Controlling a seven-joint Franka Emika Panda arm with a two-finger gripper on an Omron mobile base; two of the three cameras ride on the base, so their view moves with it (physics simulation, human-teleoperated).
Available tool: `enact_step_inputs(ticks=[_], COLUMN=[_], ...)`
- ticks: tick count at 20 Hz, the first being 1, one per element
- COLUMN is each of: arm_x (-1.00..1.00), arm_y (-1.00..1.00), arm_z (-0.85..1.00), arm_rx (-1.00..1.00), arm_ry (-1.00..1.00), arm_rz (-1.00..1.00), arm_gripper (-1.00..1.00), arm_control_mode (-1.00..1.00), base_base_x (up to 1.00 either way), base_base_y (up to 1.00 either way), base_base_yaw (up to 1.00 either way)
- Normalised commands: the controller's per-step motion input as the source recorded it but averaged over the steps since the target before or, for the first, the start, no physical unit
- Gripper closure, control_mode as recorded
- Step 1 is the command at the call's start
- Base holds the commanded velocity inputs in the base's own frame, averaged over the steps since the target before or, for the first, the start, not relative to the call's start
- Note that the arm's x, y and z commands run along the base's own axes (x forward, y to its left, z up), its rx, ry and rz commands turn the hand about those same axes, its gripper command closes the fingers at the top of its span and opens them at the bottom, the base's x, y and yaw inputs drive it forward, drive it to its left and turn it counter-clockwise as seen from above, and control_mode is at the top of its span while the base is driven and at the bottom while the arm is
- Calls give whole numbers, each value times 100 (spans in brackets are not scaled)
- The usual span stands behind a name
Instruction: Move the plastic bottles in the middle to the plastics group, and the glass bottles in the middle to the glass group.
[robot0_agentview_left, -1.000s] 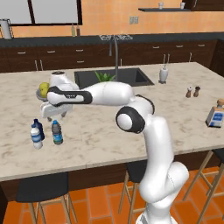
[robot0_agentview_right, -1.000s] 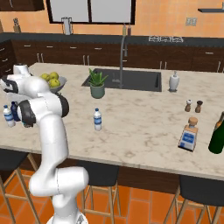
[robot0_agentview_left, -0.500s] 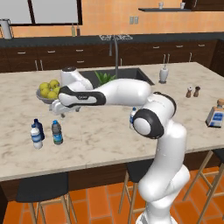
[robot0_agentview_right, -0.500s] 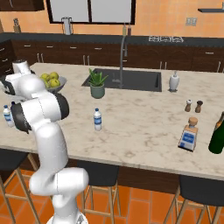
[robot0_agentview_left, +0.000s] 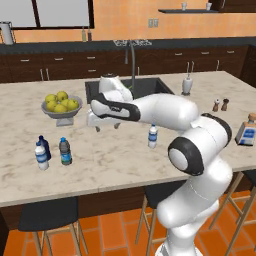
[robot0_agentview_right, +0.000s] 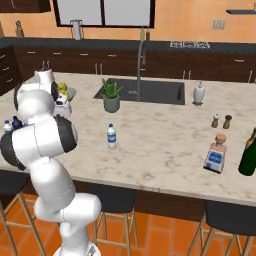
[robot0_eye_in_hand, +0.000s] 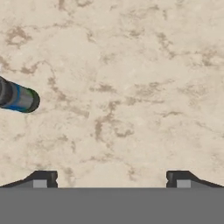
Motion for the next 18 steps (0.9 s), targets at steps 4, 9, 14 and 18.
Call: enact_step_inputs(ticks=[4,9,14,18], arm_x=[-25,-26,-22,-1], arm_y=[-97,-94,-85,-82], arm_z=[29,24,12,-6], arm_rx=[0,0,0,-1], arm_ry=[16,18,12,-2], arm_rz=[-28,-29,-30,-12], arm_gripper=[-100,-100,-100,-100], arm_control_mode=[-100,-100,-100,-100], base_base_x=[0,0,0,0], base_base_y=[0,0,0,0], base_base_yaw=[0,0,0,0])
